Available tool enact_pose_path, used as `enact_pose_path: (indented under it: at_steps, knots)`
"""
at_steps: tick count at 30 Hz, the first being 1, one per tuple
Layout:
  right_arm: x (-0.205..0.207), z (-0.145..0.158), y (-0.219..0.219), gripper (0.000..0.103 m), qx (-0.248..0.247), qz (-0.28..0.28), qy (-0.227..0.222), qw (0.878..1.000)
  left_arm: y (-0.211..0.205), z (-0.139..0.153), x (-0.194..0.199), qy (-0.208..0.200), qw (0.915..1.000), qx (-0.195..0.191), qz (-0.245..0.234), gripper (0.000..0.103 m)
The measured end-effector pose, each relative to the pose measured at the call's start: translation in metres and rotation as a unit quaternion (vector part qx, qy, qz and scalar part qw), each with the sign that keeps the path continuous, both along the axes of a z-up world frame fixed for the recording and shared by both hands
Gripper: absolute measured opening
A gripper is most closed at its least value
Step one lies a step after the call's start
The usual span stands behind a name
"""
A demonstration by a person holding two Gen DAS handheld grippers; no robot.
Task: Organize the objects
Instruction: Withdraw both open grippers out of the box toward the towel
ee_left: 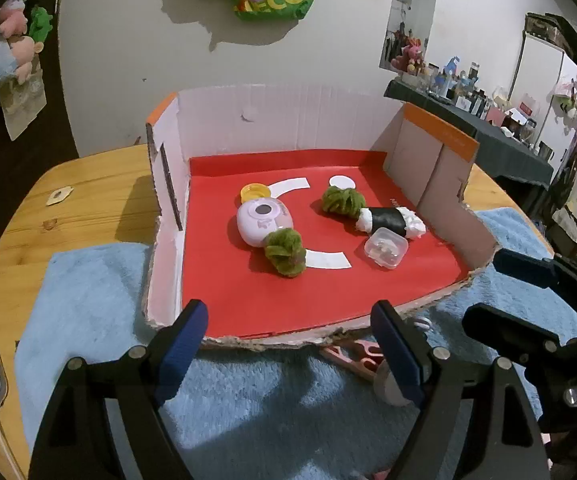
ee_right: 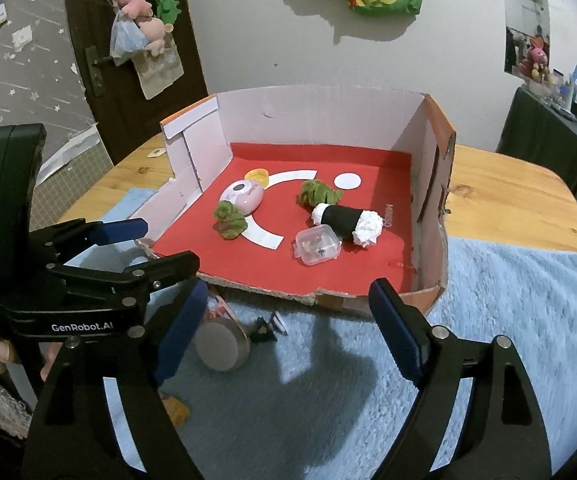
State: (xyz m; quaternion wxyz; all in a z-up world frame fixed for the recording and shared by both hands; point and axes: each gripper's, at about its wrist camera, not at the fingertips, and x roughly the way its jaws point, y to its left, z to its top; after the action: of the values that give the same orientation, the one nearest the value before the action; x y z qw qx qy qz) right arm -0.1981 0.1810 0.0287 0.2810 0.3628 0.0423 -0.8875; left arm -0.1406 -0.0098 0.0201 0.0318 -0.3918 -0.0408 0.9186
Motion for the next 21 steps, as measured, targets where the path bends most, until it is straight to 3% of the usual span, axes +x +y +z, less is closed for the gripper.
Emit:
enact_pose_path:
  at_steps: [6,21]
  knots:
    - [0.006,0.0,0.003,0.088,-0.004,-0.002,0.0,1.0,-0.001,0.001,0.007,0.005,0.9999,0.01,0.002,0.096]
    - [0.019,0.0,0.006,0.089,-0.009,-0.001,-0.006,1.0,-0.004,-0.004,0.019,-0.003,0.9998,0.018,0.012,0.097]
